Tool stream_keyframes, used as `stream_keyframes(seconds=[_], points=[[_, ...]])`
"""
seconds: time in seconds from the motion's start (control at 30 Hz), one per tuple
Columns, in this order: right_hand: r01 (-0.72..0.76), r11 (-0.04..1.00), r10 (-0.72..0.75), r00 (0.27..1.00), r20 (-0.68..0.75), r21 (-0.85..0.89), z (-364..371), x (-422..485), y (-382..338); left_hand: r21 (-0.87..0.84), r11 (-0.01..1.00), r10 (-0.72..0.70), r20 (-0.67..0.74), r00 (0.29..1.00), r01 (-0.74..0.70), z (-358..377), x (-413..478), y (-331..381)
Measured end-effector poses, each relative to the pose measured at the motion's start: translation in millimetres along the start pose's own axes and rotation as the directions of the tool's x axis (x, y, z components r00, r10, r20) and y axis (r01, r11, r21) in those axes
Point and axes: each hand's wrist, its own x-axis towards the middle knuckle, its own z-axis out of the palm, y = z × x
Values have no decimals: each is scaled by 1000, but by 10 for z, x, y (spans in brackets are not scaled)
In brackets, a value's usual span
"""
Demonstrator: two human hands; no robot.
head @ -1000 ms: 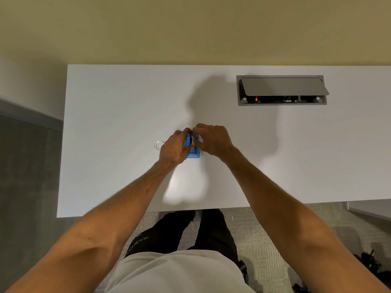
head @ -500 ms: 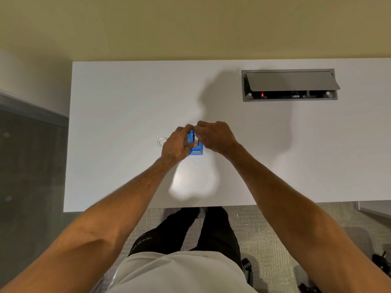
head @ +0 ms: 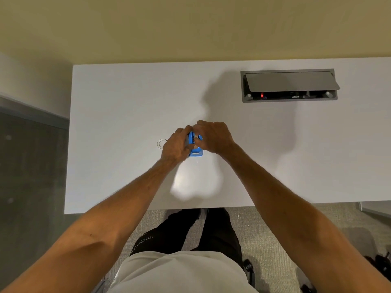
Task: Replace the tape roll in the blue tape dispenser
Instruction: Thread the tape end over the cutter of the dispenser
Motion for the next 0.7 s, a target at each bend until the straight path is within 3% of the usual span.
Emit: stream_keyframes(seconds=[0.23, 0.4, 0.7], points=[[-11, 1000, 11, 997, 77, -3, -49, 108, -66, -14, 1000, -19, -12, 1000, 19, 7, 23, 3], [-38, 999, 41, 993, 115, -27, -86, 124, -99, -132, 987, -99, -32, 995, 94, 42, 38, -3], [-53, 997, 44, 989, 142, 60, -98, 76, -69, -246, 965, -118, -79, 990, 95, 132, -16, -8]])
